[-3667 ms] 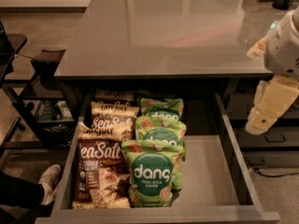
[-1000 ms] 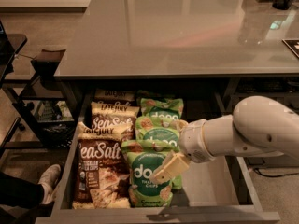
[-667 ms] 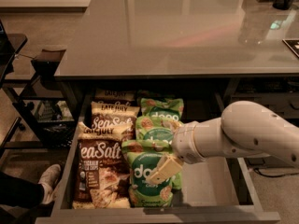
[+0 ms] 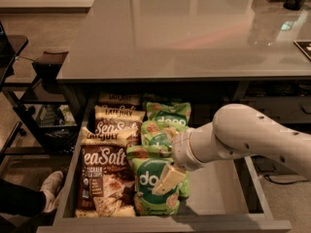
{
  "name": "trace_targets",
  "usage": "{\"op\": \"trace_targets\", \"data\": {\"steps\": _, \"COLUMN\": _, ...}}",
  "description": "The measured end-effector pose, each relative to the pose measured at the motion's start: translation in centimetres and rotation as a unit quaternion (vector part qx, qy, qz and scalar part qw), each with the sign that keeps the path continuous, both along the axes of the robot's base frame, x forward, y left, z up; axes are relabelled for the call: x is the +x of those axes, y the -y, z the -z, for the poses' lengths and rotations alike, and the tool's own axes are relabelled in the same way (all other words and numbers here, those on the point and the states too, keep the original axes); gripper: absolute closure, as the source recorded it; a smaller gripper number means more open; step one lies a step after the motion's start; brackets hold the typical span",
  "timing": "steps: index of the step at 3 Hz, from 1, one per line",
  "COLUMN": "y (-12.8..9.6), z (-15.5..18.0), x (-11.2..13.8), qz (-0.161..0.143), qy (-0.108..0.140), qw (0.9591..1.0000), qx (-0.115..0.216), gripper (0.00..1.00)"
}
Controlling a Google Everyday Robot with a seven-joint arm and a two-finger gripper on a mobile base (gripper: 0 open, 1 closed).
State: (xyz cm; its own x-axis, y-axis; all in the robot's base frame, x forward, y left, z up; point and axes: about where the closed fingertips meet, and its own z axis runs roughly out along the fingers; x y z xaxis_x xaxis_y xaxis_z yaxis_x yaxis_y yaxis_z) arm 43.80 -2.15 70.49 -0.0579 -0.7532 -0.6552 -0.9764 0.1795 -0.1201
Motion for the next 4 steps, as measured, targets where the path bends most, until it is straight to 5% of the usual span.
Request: {"op": "trace_targets", "data": {"steps": 4, "y": -0.02, "z": 0.03, "x": -0.04, "qz": -0.002, "qy": 0.0, "qw": 1.0, "qx": -0.002, "gripper": 0.95}}
